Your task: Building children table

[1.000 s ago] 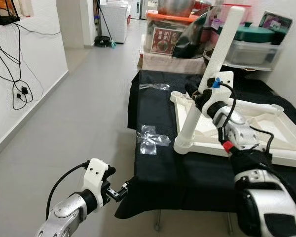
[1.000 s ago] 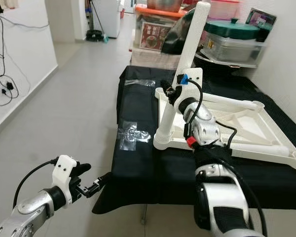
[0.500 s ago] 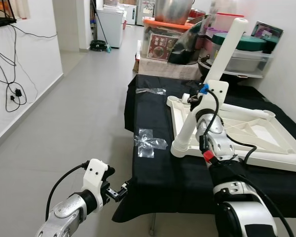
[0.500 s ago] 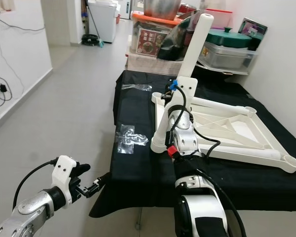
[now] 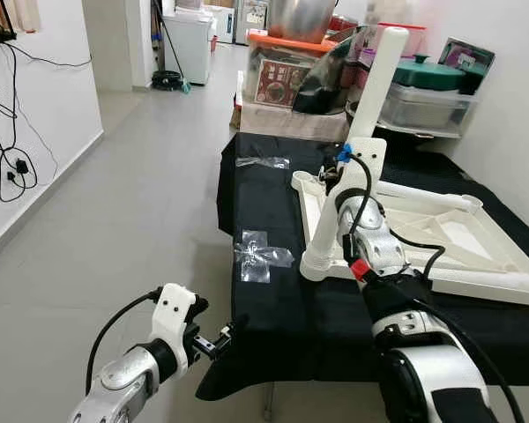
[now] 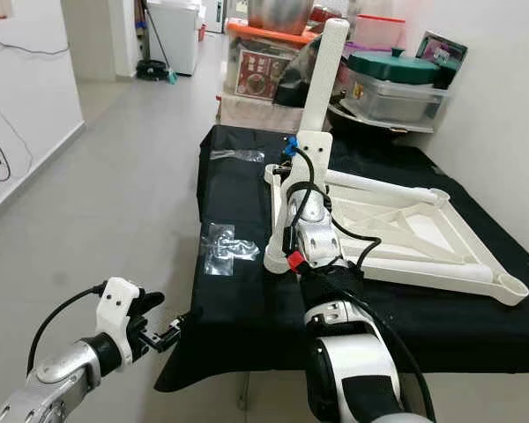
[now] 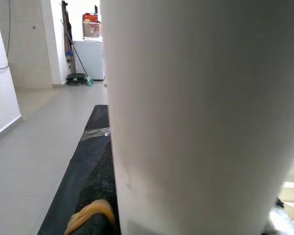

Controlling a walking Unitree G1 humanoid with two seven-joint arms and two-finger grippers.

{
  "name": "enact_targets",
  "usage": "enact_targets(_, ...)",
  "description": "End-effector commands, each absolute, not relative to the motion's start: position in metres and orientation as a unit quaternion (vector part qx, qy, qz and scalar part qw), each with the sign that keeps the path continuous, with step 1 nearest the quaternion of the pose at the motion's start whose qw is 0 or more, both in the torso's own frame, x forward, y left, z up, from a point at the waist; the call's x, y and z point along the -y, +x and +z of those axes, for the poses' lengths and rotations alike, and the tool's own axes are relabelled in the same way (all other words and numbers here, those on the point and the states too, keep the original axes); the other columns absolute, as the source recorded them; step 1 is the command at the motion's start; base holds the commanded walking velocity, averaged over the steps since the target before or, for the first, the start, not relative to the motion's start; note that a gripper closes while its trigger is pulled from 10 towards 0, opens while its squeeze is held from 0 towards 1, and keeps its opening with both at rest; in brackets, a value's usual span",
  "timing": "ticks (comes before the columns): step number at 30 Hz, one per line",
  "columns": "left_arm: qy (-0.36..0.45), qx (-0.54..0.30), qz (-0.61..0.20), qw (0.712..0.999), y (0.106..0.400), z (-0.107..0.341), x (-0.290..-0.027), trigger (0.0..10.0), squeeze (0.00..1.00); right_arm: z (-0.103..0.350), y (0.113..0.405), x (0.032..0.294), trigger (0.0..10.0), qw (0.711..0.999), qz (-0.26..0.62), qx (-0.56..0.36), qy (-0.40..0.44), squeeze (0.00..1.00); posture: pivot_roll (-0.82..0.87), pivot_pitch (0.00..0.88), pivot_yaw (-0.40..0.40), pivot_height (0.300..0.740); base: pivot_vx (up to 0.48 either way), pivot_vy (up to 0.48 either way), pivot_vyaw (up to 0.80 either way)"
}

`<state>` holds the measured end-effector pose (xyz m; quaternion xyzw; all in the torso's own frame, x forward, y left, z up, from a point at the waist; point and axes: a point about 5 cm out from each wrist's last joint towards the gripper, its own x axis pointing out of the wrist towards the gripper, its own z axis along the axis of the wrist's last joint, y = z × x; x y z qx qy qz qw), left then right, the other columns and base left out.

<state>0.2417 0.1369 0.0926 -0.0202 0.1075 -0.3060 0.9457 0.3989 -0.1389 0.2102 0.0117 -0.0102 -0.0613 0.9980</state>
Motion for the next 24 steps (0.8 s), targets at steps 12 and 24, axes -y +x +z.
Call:
enact_targets(12,-0.019,-0.111,-0.309,0.945,0.240,0.089,-0.133,10.0,0.00,0.139,0.386,0.157,0.0,0.984,-0.100,-0.147,-0.003,0.00,0.00,0.000,-0.133,0.740,0.000,0.000,0.00)
enact_targets(24,-0.019,-0.110,-0.308,0.945,0.239,0.089,-0.132,10.0,0.00,0.139,0.391,0.171,0.0,0.979,-0.116,-0.161,0.034,0.00,0.01,0.000,-0.141,0.740,0.000,0.000,0.00)
